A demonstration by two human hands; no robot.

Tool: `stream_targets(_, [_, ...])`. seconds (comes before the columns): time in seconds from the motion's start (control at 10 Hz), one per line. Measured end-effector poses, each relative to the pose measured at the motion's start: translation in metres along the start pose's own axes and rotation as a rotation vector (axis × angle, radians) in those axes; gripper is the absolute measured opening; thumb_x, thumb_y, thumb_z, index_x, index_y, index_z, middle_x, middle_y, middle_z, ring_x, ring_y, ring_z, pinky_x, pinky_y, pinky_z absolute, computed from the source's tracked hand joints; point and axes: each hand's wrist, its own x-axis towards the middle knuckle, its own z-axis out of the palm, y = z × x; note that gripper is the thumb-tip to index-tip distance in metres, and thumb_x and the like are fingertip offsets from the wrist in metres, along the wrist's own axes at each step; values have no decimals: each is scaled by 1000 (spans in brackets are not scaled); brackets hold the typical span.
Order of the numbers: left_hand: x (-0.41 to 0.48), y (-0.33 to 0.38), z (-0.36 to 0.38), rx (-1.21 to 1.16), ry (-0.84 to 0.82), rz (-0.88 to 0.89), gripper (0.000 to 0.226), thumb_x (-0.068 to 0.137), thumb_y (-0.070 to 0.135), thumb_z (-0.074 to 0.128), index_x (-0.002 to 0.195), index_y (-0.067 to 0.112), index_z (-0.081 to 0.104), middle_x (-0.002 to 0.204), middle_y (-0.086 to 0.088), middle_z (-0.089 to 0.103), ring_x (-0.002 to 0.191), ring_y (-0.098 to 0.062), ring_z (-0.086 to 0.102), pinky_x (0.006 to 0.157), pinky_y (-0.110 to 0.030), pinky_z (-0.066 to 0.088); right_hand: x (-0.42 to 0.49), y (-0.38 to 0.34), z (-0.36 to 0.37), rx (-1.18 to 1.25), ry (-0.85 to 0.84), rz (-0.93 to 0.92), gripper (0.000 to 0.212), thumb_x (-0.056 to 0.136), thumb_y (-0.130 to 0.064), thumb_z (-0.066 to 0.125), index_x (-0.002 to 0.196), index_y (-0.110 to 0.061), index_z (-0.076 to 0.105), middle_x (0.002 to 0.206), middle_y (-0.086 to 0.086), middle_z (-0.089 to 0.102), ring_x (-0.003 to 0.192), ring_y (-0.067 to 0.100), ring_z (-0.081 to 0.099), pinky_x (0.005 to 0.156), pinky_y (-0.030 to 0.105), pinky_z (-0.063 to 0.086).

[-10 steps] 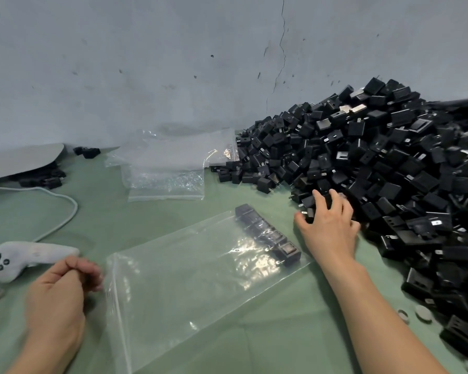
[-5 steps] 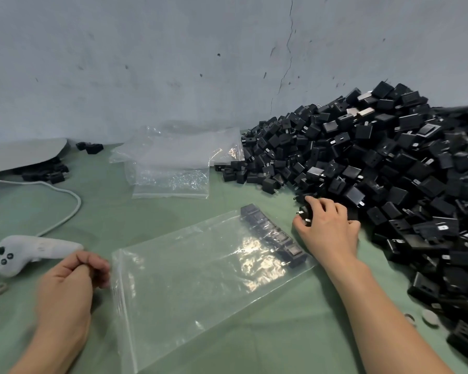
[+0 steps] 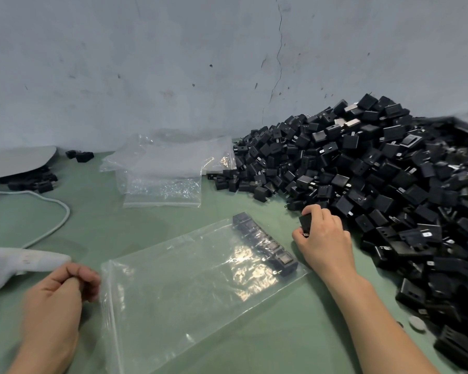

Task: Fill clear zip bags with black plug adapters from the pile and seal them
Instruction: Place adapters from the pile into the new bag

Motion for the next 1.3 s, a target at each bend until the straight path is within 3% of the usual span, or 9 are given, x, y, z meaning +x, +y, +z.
stream_targets(0.2, [4,-7,0,46,14,-6,39,76,-7,40,59,19,64,58,7,63,60,-19,51,62,-30,44,1,-1,-10,-151,-199,-15,26,95,-40,47,117,-30,38,117,0,54,97,26,43,79,39,35])
stream_targets(0.4, [2,-6,0,50,-10,30,37,77,-5,40,60,19,63,60,8,64,62,-15,54,62,-24,47,-1,8,-37,170,-316,80,21,89,-38,58,103,-39,42,94,-13,60,84,19,58,68,36,45])
stream_targets(0.5, [2,-4,-2,62,-36,21,44,79,-10,37,59,19,64,59,7,64,67,-25,52,67,-34,45,-1,10,-48,537,-310,200,21,87,-29,64,103,-37,52,73,-18,69,68,13,56,59,30,41])
stream_targets(0.6, [1,-2,-3,81,-69,25,50,85,-11,36,59,20,64,60,8,64,68,-24,52,59,-22,50,-1,8,-56,1063,-284,414,20,90,-19,65,108,-21,59,66,-11,71,67,15,62,60,31,41])
stream_targets(0.7, [2,0,-4,121,-76,26,51,85,-11,36,60,23,66,58,9,64,64,-16,57,62,-26,50,-1,9,-63,1780,-410,685,17,84,-17,67,99,-13,59,96,10,73,87,26,72,61,34,46])
stream_targets(0.9, [3,1,-9,239,-72,65,50,86,2,41,73,42,67,65,17,66,55,8,58,50,-5,45,-16,-2,-64,2393,-488,703,36,88,-19,64,120,-3,59,123,29,63,111,47,63,76,47,57])
stream_targets(1.1, [2,3,-9,267,-41,37,45,84,3,41,74,39,67,64,14,66,54,6,59,48,-6,45,-23,-12,-60,2444,-503,657,25,89,-20,64,106,-2,65,129,32,60,117,57,56,90,61,53])
stream_targets(1.2, [1,3,-9,281,-36,40,44,84,4,42,75,38,67,65,14,66,54,7,58,48,-6,45,-16,-7,-62,2431,-359,706,28,84,-19,70,107,-5,63,123,23,65,112,53,61,92,51,54])
stream_targets(1.3, [2,3,-10,295,-36,43,43,83,5,42,76,38,67,66,14,67,54,7,59,48,-6,45,-7,1,-67,2364,-130,836,37,80,-20,69,112,-6,59,117,9,64,102,37,68,72,31,54])
